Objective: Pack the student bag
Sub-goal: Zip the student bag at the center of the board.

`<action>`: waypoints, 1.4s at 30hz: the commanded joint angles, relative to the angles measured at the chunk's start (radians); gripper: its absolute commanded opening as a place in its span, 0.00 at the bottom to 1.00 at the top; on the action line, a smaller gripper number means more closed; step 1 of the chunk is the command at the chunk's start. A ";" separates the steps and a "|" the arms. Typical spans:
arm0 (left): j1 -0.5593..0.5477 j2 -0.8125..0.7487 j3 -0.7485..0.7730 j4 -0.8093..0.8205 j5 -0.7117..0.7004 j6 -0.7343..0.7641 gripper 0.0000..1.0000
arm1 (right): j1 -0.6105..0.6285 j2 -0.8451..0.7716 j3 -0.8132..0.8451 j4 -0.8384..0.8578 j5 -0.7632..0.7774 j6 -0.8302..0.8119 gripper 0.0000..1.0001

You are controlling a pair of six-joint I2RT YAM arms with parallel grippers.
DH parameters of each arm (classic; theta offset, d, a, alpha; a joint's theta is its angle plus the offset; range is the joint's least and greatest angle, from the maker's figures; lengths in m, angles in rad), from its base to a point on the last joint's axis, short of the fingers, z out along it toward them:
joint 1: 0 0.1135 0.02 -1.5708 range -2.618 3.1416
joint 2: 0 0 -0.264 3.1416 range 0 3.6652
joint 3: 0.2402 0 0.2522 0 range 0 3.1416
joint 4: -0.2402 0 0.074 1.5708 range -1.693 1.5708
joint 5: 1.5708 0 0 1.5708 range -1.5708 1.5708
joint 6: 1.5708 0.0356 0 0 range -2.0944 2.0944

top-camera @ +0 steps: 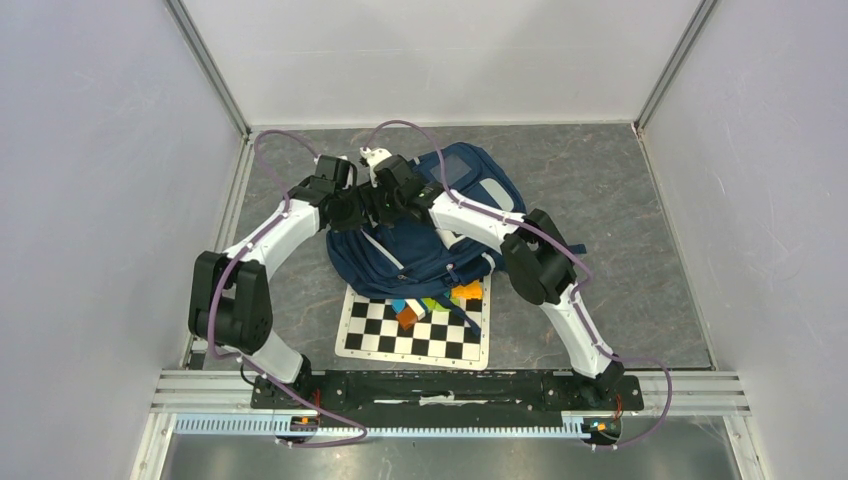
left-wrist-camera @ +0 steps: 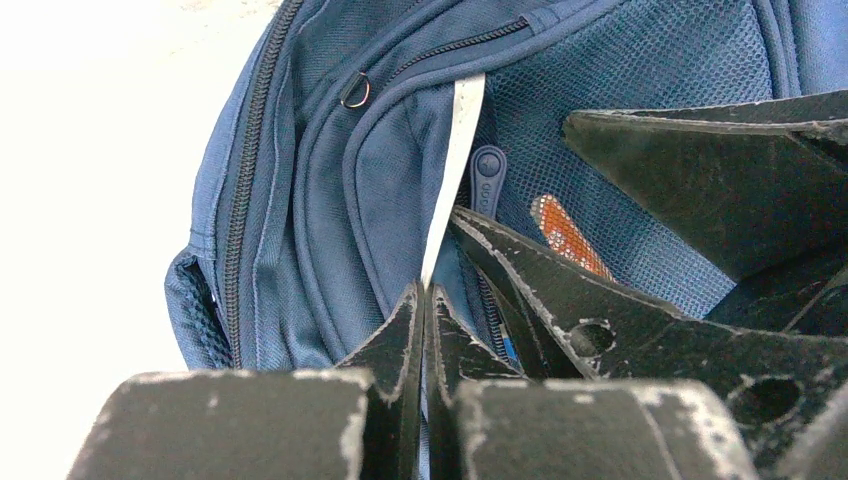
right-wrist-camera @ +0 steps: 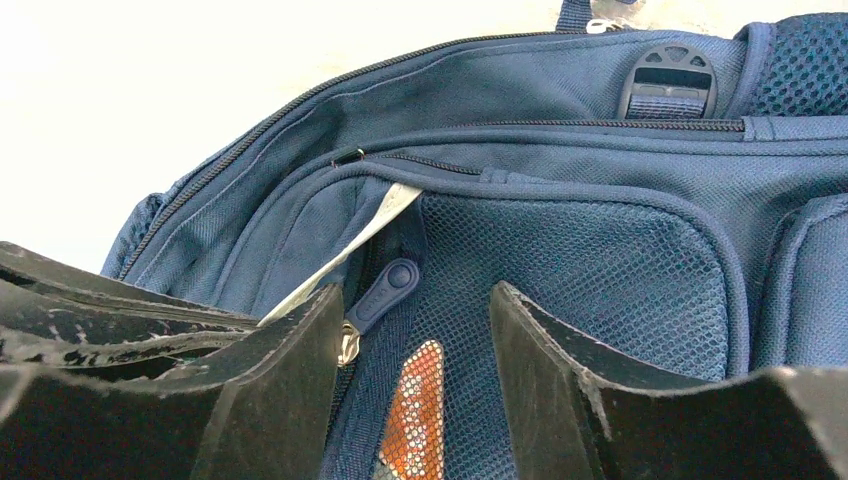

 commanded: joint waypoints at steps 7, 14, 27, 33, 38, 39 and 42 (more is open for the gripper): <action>-0.024 -0.051 -0.026 -0.010 0.014 0.000 0.02 | 0.075 0.136 0.076 -0.013 -0.131 -0.049 0.48; -0.024 -0.054 -0.029 -0.002 0.015 -0.012 0.02 | 0.080 0.152 0.054 -0.024 -0.139 -0.025 0.30; -0.035 -0.039 -0.041 -0.037 -0.055 -0.012 0.02 | 0.038 -0.016 -0.143 0.165 -0.200 0.127 0.00; -0.036 -0.038 -0.037 -0.051 -0.071 -0.014 0.02 | 0.019 -0.101 -0.272 0.315 -0.305 0.187 0.00; -0.036 -0.038 -0.037 -0.072 -0.097 -0.022 0.02 | -0.005 -0.133 -0.343 0.388 -0.367 0.231 0.00; -0.036 -0.043 -0.039 -0.074 -0.104 -0.026 0.02 | -0.009 -0.144 -0.358 0.402 -0.378 0.235 0.00; -0.035 -0.057 -0.044 -0.071 -0.115 -0.031 0.02 | -0.025 -0.173 -0.421 0.488 -0.430 0.277 0.00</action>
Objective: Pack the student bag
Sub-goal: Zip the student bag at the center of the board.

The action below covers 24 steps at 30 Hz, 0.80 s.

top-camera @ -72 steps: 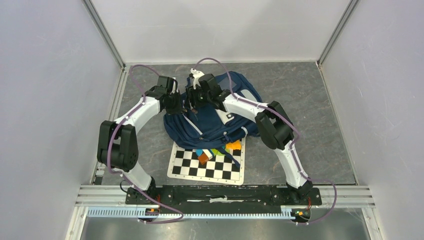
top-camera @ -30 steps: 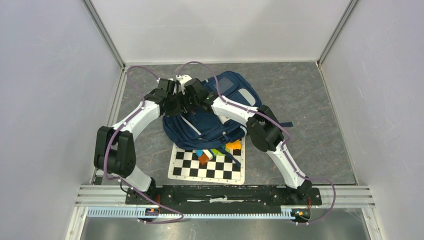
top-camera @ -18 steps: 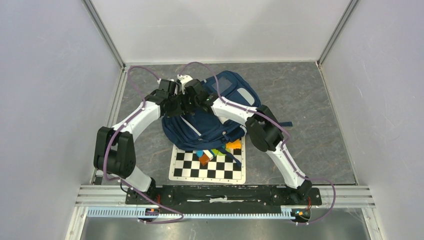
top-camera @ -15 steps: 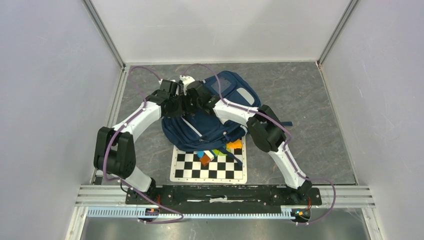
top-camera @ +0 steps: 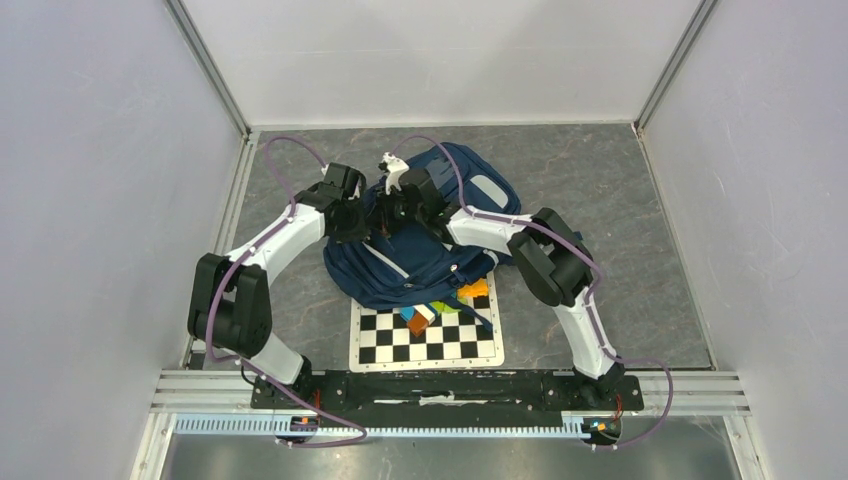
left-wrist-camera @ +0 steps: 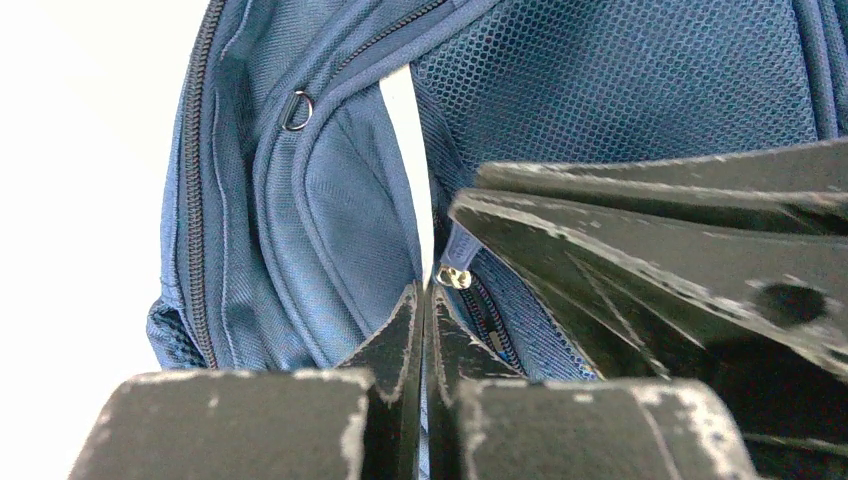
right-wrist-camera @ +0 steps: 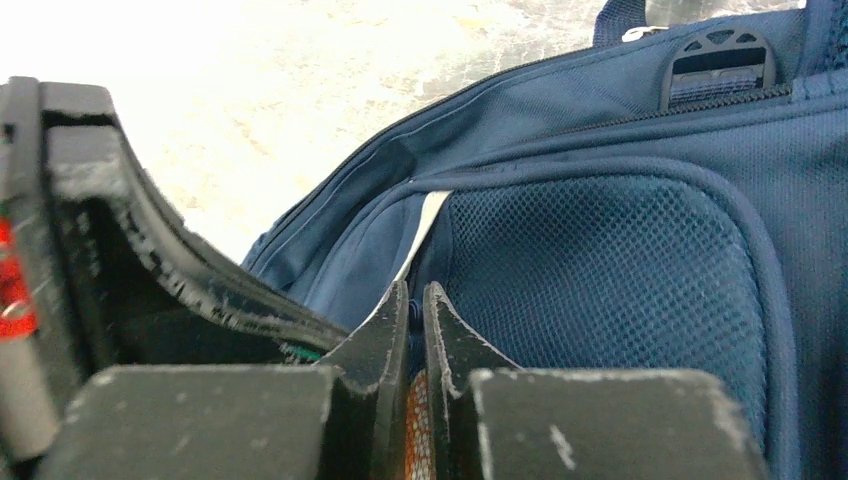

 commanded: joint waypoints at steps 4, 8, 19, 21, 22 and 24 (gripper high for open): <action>0.007 -0.033 -0.002 -0.003 -0.060 -0.012 0.02 | 0.001 -0.099 -0.121 0.109 -0.247 0.088 0.00; 0.012 -0.029 0.008 -0.005 -0.056 -0.011 0.02 | 0.001 -0.121 -0.165 0.145 -0.302 0.092 0.00; 0.014 -0.039 -0.019 0.027 -0.026 -0.012 0.02 | 0.015 -0.164 -0.237 0.068 -0.186 -0.056 0.00; 0.013 -0.043 -0.022 0.033 -0.020 -0.005 0.02 | 0.015 -0.150 -0.219 0.070 -0.177 -0.061 0.00; 0.013 -0.043 -0.022 0.031 -0.025 -0.001 0.02 | 0.015 -0.148 -0.211 0.066 -0.170 -0.064 0.00; 0.013 -0.042 -0.022 0.021 -0.037 0.008 0.02 | 0.016 -0.164 -0.215 0.067 -0.145 -0.079 0.06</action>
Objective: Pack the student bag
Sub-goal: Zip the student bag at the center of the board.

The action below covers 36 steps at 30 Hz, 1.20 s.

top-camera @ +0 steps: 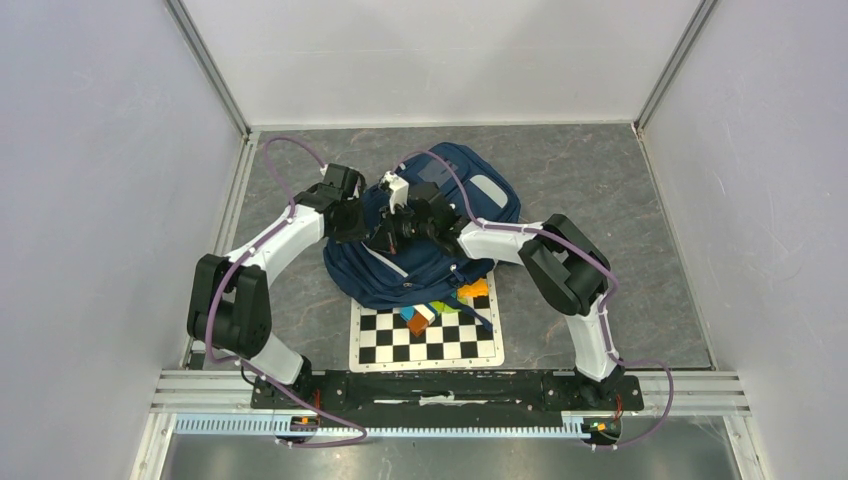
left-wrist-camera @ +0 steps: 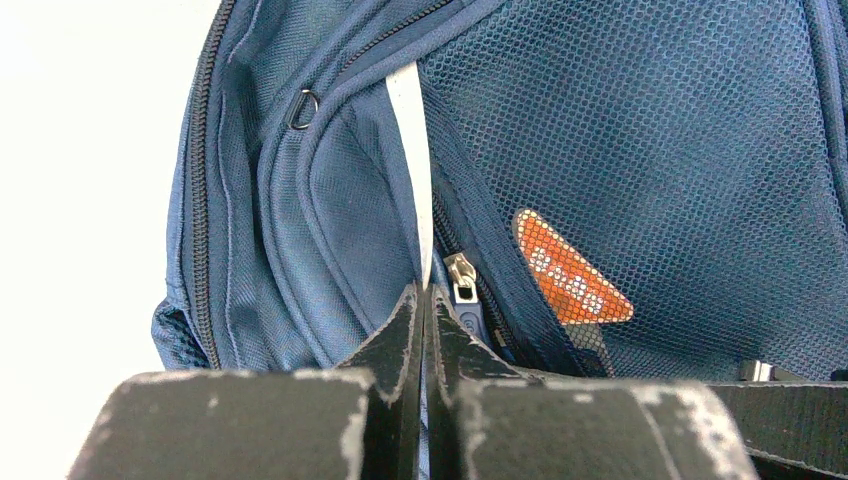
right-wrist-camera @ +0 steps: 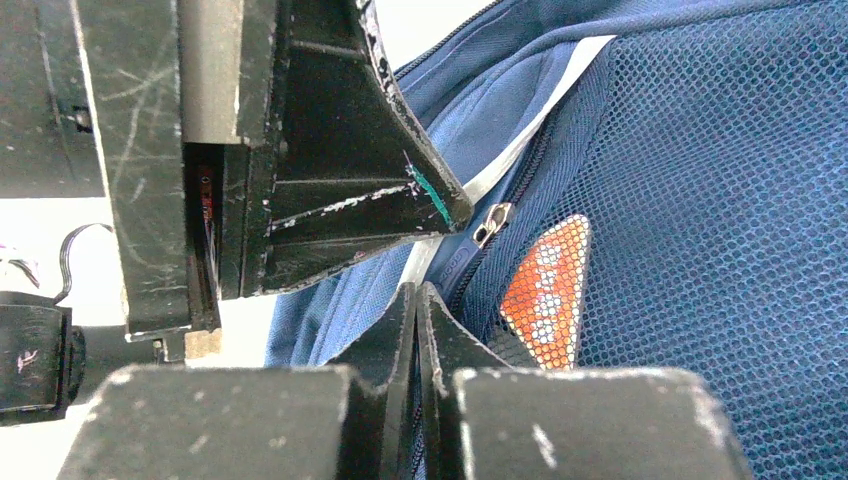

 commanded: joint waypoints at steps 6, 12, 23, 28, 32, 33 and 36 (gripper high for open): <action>0.011 -0.038 -0.023 0.000 -0.037 0.003 0.02 | 0.008 -0.091 -0.009 -0.063 0.147 -0.063 0.25; 0.011 -0.058 -0.028 0.009 -0.022 -0.002 0.02 | 0.027 -0.024 0.132 -0.225 0.209 -0.085 0.32; 0.010 -0.067 -0.028 0.010 -0.030 -0.016 0.02 | 0.079 0.022 0.217 -0.386 0.377 -0.166 0.33; 0.008 -0.070 -0.025 0.009 -0.031 -0.022 0.02 | 0.097 0.051 0.233 -0.428 0.409 -0.185 0.31; 0.005 -0.076 -0.028 0.010 -0.038 -0.020 0.02 | 0.100 0.064 0.234 -0.457 0.440 -0.155 0.28; 0.004 -0.078 -0.029 0.011 -0.040 -0.021 0.02 | 0.096 0.065 0.233 -0.463 0.440 -0.140 0.27; 0.002 -0.083 -0.037 0.013 -0.046 -0.017 0.02 | 0.076 0.059 0.213 -0.463 0.433 -0.085 0.24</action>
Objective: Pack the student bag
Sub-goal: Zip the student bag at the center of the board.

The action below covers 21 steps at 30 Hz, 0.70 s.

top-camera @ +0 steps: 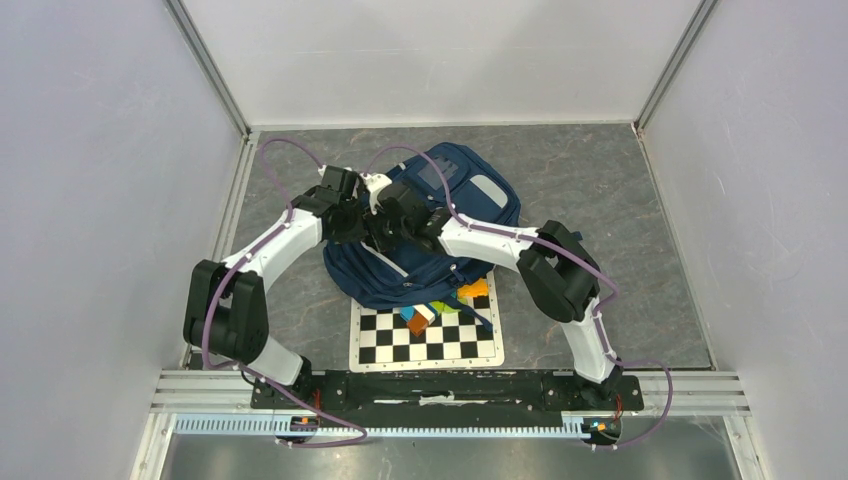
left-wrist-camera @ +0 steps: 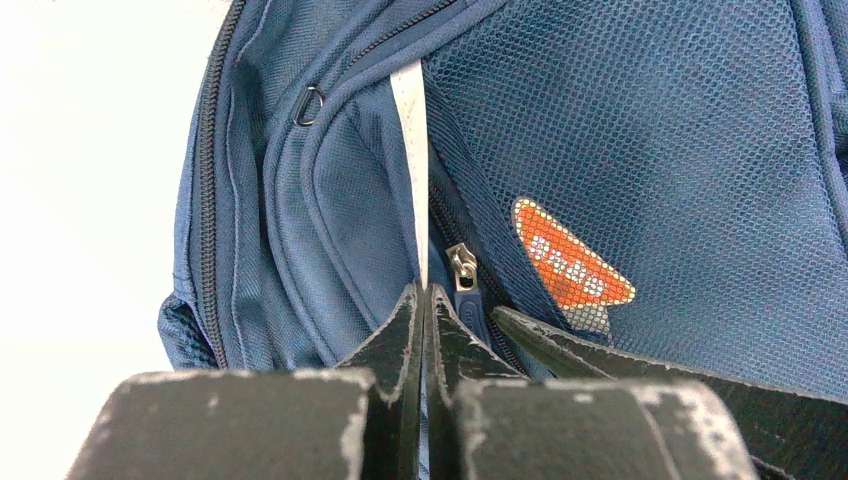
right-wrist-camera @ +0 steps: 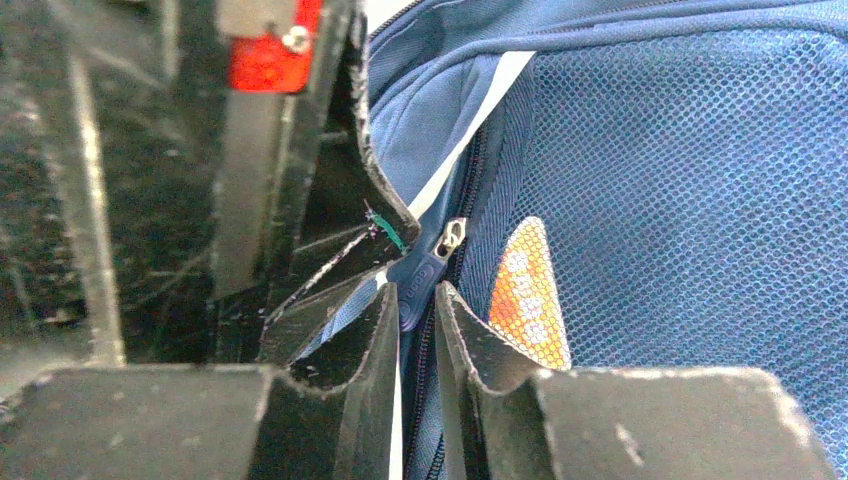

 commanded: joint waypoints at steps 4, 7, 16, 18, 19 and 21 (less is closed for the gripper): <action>-0.003 -0.055 -0.022 -0.003 -0.041 -0.011 0.02 | -0.054 0.016 -0.059 -0.082 0.037 0.128 0.23; -0.007 -0.056 -0.029 0.003 -0.041 -0.009 0.02 | -0.074 0.003 -0.085 -0.081 0.041 0.171 0.24; -0.006 -0.073 -0.036 0.010 -0.050 0.000 0.02 | -0.079 0.013 -0.080 -0.103 0.087 0.186 0.29; -0.007 -0.077 -0.037 0.008 -0.052 0.001 0.02 | -0.080 0.015 -0.089 -0.102 0.100 0.201 0.28; -0.008 -0.081 -0.040 0.008 -0.053 0.002 0.02 | -0.082 0.019 -0.092 -0.101 0.091 0.217 0.28; -0.008 -0.087 -0.046 0.008 -0.059 0.005 0.02 | -0.091 0.027 -0.094 -0.102 0.077 0.251 0.27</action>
